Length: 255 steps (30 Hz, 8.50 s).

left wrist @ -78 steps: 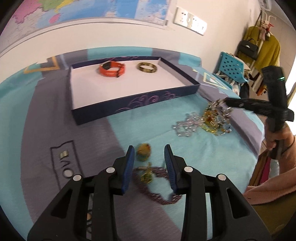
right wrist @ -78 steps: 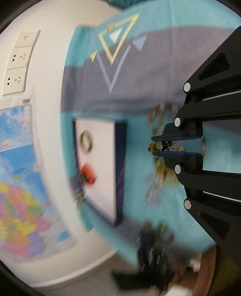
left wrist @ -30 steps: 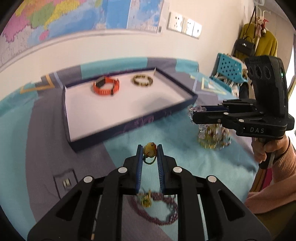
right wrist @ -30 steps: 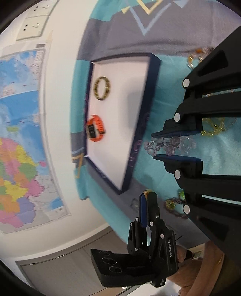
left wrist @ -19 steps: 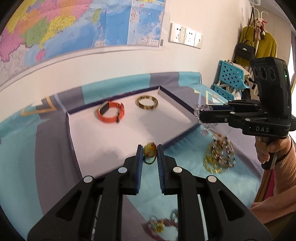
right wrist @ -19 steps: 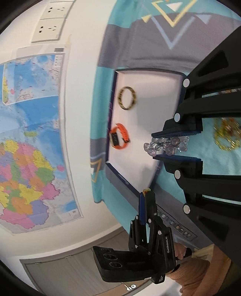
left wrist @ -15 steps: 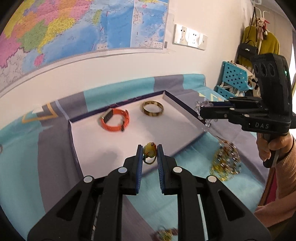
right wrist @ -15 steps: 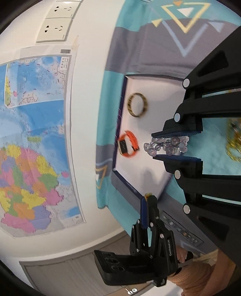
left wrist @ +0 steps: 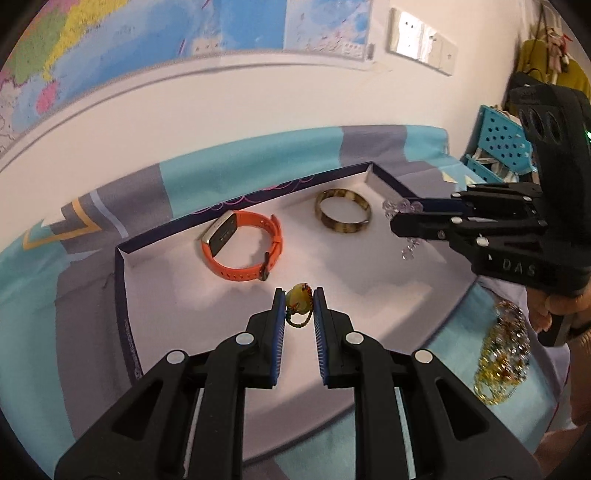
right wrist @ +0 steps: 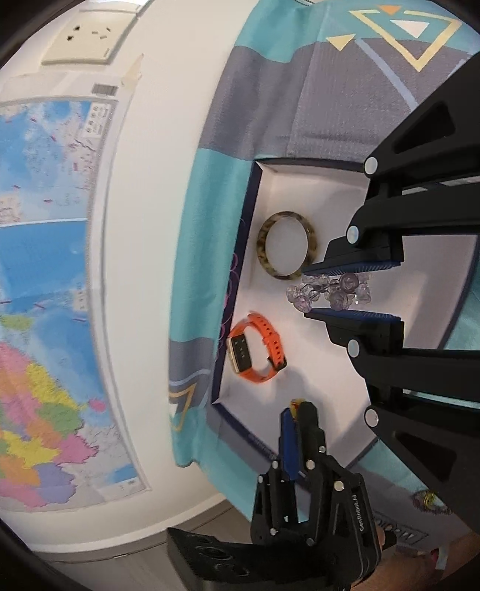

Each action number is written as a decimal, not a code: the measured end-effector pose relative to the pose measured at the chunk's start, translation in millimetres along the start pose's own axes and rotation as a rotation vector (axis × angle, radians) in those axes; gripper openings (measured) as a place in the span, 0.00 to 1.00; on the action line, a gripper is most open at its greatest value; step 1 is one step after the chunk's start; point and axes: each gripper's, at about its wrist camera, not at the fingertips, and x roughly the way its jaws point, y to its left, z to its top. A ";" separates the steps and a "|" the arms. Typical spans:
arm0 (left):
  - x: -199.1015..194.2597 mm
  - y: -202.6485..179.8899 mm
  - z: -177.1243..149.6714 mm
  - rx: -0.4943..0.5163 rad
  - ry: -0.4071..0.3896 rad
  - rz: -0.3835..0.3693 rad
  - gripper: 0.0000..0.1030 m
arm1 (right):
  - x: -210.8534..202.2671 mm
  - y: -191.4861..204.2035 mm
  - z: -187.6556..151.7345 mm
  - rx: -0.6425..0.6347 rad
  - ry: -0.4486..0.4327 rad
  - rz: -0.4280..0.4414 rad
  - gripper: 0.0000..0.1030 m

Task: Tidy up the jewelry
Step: 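Carry a yellow pendant with the left tool while the right tool carries a clear crystal bracelet into the tray, then grasp a multicolour bead bracelet with the right tool from the pile, then place the bead bracelet in the tray with the right tool while the left tool places a small ring, then move the left tool to the green-stone ring while the right tool moves to the bead strands, then grasp the green-stone ring with the left tool while the right tool lifts a long amber-bead necklace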

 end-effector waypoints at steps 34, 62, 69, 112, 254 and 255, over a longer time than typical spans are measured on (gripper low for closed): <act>-86.0 2.2 -104.8 -0.120 -0.057 -0.012 0.45 | -72.8 82.1 -115.4 -0.034 0.041 0.280 0.33; -77.9 -61.3 -125.0 -0.029 -0.037 -0.114 0.45 | -92.3 32.1 -160.7 -0.006 0.055 0.004 0.09; -80.6 -55.9 -126.4 -0.050 -0.045 -0.132 0.45 | -121.9 4.8 -147.8 0.150 -0.040 0.129 0.08; -105.7 -21.4 -134.8 -0.078 -0.056 -0.157 0.03 | -131.4 17.5 -114.4 0.214 -0.144 0.368 0.08; -98.1 -42.2 -144.1 -0.092 -0.089 -0.100 0.42 | -182.7 -37.7 -132.0 0.357 -0.279 0.261 0.03; -99.1 -41.8 -144.8 -0.088 -0.090 -0.093 0.41 | -186.0 -35.4 -129.1 0.350 -0.289 0.269 0.03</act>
